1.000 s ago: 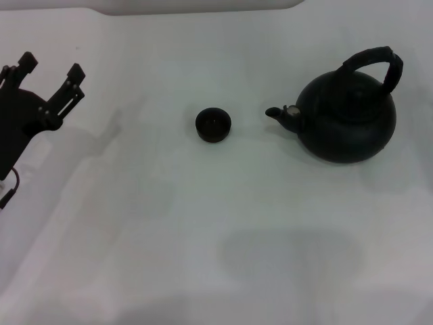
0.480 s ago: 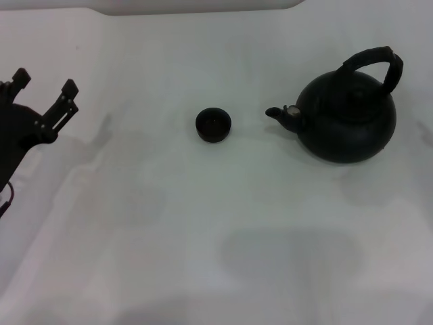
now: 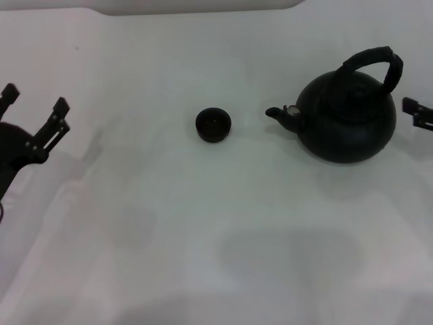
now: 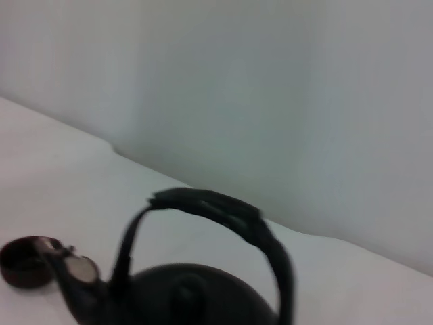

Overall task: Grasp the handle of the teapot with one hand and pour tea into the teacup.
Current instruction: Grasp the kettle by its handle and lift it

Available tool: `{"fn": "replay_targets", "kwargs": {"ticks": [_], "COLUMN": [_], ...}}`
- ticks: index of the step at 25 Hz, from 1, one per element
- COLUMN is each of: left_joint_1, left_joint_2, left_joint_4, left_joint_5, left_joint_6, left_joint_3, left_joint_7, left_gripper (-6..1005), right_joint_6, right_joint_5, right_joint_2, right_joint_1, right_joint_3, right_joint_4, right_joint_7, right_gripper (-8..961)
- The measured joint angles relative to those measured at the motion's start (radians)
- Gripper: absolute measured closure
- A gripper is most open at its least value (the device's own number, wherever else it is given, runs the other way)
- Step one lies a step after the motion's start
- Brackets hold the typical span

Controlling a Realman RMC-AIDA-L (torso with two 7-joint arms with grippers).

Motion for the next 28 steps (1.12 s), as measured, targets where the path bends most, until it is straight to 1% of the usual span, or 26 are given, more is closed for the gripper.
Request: {"fn": "replay_targets", "kwargs": {"ticks": [3, 7, 17, 28], "left_joint_1": [-0.002, -0.002, -0.004, -0.025], "left_joint_2": [0.000, 0.000, -0.003, -0.005], "left_joint_4": [-0.038, -0.067, -0.071, -0.074], "left_joint_5": [-0.022, -0.034, -0.036, -0.035], "left_joint_6": [-0.027, -0.042, -0.044, -0.044], "left_joint_3": [0.001, 0.000, 0.004, 0.005], "left_joint_7": [0.020, 0.023, 0.019, 0.018], "left_gripper": [121, 121, 122, 124], "right_joint_6": [-0.009, -0.009, -0.049, -0.080], "right_joint_5": [-0.001, 0.002, -0.003, -0.004], "right_joint_2": [0.000, 0.000, -0.001, -0.001], "right_joint_1": [0.013, 0.031, 0.063, 0.111], "right_joint_3": [-0.028, -0.035, -0.037, -0.041], "right_joint_4": [0.000, 0.001, -0.009, -0.071], "right_joint_7": [0.006, 0.015, 0.013, 0.001], "right_gripper": [132, 141, 163, 187]}}
